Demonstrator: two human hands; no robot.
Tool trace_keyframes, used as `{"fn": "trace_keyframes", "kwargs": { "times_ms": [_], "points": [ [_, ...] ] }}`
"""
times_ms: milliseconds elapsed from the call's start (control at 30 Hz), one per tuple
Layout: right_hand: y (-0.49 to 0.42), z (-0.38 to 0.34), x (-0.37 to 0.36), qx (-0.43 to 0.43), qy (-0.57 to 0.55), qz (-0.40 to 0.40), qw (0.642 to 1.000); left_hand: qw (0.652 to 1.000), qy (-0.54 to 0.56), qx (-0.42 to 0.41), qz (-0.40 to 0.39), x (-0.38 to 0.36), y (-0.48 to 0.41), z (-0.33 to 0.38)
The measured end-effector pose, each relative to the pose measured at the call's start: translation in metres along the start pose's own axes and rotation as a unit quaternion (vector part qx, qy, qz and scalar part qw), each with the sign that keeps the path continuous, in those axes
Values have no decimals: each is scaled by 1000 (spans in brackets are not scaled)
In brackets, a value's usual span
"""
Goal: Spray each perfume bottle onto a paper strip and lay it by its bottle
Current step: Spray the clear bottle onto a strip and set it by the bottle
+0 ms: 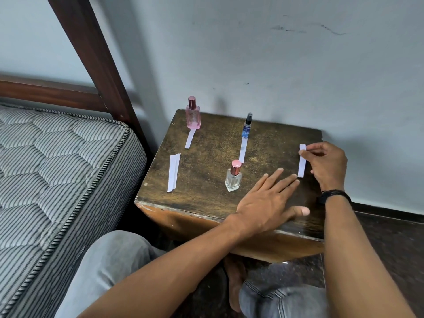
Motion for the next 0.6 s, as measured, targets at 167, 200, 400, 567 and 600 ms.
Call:
{"fn": "trace_keyframes", "kwargs": {
  "times_ms": [167,200,400,567,600],
  "points": [
    [-1,2,-1,11,22,10,1000,1000,-7,10,-10,-1,-13,1],
    [-2,2,-1,11,25,11,1000,1000,-14,10,-13,-2,-14,1],
    [-3,2,-2,19,35,14,999,999,-42,2,-16,-4,-14,2],
    [-3,3,-2,17,23,26,999,999,-45,4,-13,-4,-14,3],
    [-3,3,-1,18,21,29,999,999,-45,5,-14,-4,-14,3]
  ]
}}
Point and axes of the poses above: each hand's wrist, its own y-axis away from the middle knuckle, its own x-axis out of the back of the hand, z = x × y, the point moved 6 cm from there along -y, towards the middle knuckle, and after that the axes turned 3 degrees about -z, right-handed, at the moved point
